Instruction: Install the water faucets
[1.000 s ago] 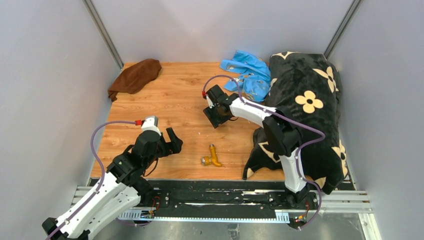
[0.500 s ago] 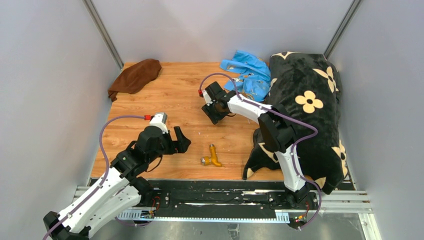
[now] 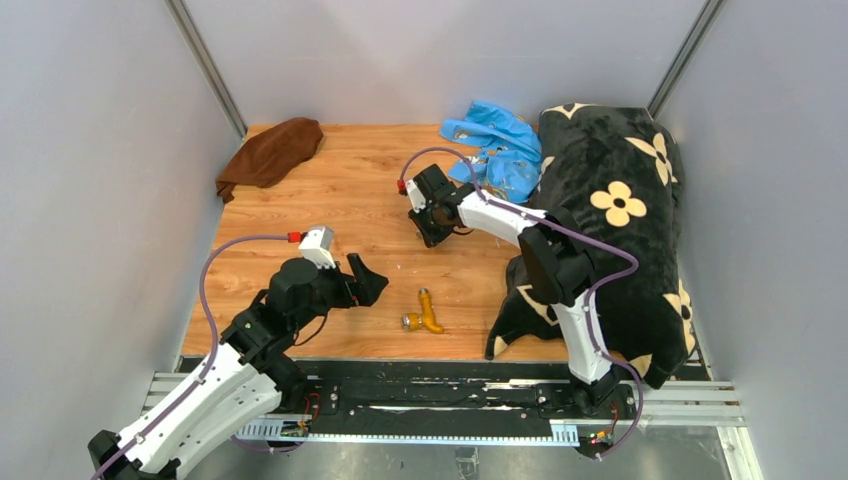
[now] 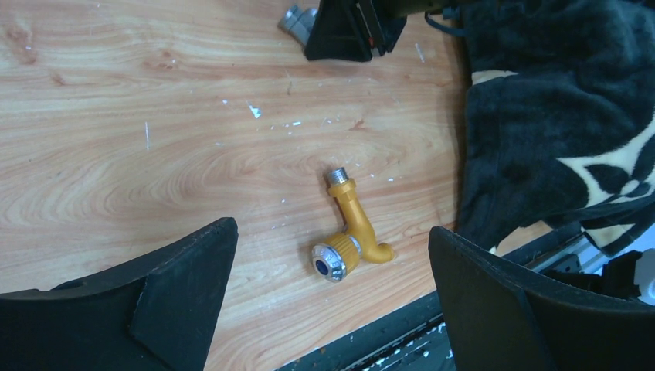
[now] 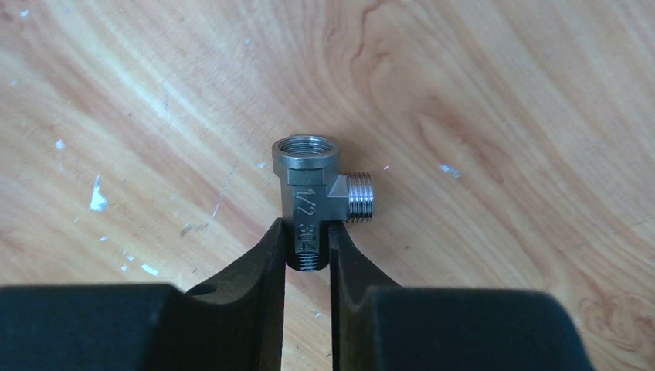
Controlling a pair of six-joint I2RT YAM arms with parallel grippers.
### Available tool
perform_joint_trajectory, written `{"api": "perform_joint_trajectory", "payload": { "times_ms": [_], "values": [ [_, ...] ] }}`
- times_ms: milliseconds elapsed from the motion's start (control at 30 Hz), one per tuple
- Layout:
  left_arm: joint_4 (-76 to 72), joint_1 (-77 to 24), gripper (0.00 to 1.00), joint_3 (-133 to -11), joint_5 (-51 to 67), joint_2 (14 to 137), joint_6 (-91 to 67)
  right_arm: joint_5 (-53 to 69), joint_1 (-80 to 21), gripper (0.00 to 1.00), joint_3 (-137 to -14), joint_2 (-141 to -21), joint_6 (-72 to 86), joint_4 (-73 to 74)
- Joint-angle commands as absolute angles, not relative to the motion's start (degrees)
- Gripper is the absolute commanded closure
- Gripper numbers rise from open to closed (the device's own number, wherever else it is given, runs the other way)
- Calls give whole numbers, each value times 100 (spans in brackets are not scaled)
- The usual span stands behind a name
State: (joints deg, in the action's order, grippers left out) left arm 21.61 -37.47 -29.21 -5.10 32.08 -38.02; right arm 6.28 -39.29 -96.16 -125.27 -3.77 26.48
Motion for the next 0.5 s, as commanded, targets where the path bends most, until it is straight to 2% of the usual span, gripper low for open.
{"api": "perform_joint_trajectory", "payload": {
  "times_ms": [0,233,333,467],
  "values": [
    [1943,-3771,2,-3021,-581,3129,-3805,1334,-3800,99,-8889,-12010,-163,2596],
    [1885,-3762,0,-3258,-457,3744,-3707,1991,-3711,99,-7594,-10734,234,2272],
    [1663,-3762,7,-3393,-86,4312,-4074,2222,-3699,99,-7185,-10188,228,2077],
    [980,-3655,8,-3634,830,5060,-4812,2527,-3639,100,-6924,-9550,185,1909]
  ]
}}
